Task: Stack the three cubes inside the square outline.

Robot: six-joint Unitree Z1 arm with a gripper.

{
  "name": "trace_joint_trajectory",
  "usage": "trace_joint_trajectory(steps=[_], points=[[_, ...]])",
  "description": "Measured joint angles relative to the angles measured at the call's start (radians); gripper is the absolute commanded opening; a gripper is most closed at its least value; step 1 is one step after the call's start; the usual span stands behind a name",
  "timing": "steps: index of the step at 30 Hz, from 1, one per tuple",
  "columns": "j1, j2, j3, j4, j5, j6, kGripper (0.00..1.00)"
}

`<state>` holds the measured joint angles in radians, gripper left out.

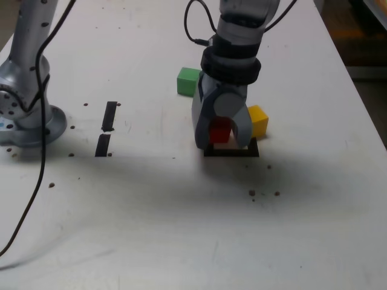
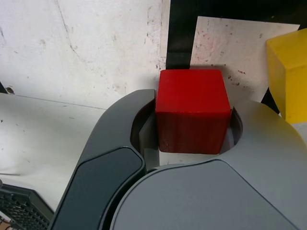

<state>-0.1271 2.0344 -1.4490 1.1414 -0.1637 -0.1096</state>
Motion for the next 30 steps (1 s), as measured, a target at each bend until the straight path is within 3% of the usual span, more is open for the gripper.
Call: trace_joint_trajectory(steps=[11, 22, 30], points=[[0.011, 0.024, -0.024, -0.051, 0.001, 0.022, 0.21], [0.013, 0.029, -0.049, -0.137, 0.066, 0.058, 0.21], [0.013, 0.004, -0.03, -0.092, 0.077, 0.034, 0.21]])
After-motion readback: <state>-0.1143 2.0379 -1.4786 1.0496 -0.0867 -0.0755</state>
